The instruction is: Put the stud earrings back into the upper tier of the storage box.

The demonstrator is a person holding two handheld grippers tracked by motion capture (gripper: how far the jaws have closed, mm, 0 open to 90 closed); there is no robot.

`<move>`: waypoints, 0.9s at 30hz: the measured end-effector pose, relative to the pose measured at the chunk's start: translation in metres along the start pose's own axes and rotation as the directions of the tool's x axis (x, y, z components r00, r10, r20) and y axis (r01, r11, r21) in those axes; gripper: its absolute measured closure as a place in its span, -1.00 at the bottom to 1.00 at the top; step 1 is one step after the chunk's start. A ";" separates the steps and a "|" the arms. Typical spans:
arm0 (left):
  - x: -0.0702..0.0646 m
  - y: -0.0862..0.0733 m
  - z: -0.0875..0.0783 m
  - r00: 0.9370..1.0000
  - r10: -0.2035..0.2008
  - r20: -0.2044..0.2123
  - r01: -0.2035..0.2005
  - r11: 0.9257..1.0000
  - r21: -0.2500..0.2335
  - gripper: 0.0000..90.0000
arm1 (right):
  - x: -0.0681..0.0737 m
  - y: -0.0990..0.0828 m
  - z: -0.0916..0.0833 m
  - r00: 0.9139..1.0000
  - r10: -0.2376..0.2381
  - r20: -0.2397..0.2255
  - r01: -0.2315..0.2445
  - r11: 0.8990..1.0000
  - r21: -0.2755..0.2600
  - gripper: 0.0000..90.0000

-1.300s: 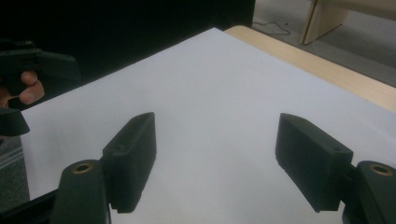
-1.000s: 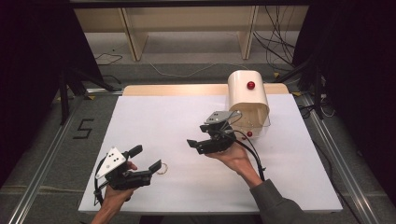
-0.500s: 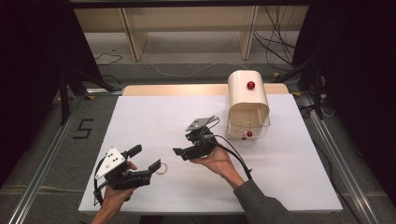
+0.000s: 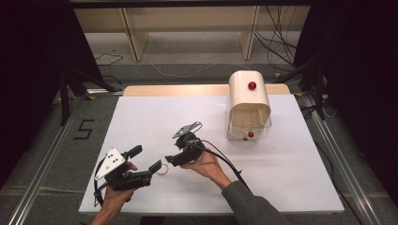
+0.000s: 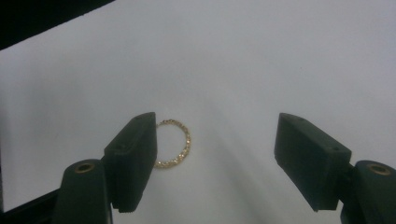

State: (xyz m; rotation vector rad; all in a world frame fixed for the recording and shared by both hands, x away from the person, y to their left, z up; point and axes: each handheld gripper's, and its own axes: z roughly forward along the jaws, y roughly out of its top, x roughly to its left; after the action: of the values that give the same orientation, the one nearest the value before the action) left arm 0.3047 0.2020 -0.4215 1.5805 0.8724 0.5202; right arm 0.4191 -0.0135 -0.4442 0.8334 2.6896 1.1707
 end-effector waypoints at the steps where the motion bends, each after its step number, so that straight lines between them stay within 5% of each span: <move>1: 0.000 0.000 0.000 1.000 0.000 0.001 0.000 1.000 -0.001 -0.79 | 0.000 0.000 0.003 1.000 0.003 0.002 -0.003 1.000 0.010 -0.31; 14: 0.000 0.000 -0.001 1.000 -0.003 0.005 0.003 1.000 -0.004 -0.79 | 0.010 -0.002 0.034 0.999 -0.033 -0.023 0.035 0.995 0.090 -0.03; 27: 0.000 0.000 0.000 1.000 0.001 0.009 -0.001 1.000 -0.001 -0.80 | 0.019 -0.006 0.048 0.998 -0.066 -0.010 0.067 0.987 0.149 0.23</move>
State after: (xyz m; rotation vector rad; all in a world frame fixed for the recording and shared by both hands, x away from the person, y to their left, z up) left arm 0.3045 0.2020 -0.4211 1.5816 0.8644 0.5132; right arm 0.4142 0.0239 -0.4796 0.7532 2.8138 0.9687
